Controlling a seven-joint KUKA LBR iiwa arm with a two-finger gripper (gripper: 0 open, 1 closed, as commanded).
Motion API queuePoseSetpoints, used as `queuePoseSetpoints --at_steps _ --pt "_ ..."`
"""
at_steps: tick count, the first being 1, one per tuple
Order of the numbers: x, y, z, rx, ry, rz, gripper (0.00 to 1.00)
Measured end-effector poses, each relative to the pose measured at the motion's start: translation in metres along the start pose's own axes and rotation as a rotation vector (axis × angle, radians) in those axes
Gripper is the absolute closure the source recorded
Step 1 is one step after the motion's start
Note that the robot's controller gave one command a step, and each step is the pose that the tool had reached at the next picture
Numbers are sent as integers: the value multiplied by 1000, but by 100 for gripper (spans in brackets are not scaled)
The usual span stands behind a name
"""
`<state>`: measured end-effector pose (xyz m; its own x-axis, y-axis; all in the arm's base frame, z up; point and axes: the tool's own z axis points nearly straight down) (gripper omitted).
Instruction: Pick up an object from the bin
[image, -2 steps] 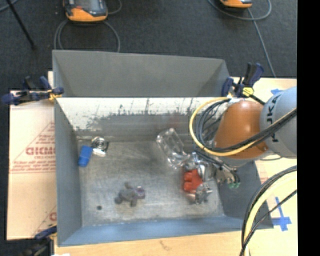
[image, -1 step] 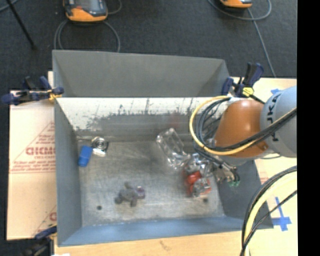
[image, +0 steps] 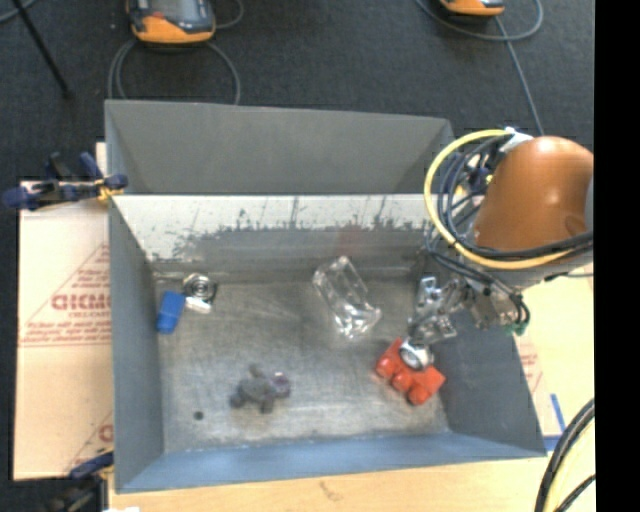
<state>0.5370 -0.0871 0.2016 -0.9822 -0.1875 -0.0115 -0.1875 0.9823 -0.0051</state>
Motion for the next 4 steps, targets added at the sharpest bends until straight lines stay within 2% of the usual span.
queuePoseSetpoints --at_steps 1,2,3,4 --pt "2 1 5 -4 8 2 0" --pt "40 -34 98 -4 7 47 0" --pt "10 -32 129 -3 6 319 0" --pt "8 -32 127 -1 2 317 100"
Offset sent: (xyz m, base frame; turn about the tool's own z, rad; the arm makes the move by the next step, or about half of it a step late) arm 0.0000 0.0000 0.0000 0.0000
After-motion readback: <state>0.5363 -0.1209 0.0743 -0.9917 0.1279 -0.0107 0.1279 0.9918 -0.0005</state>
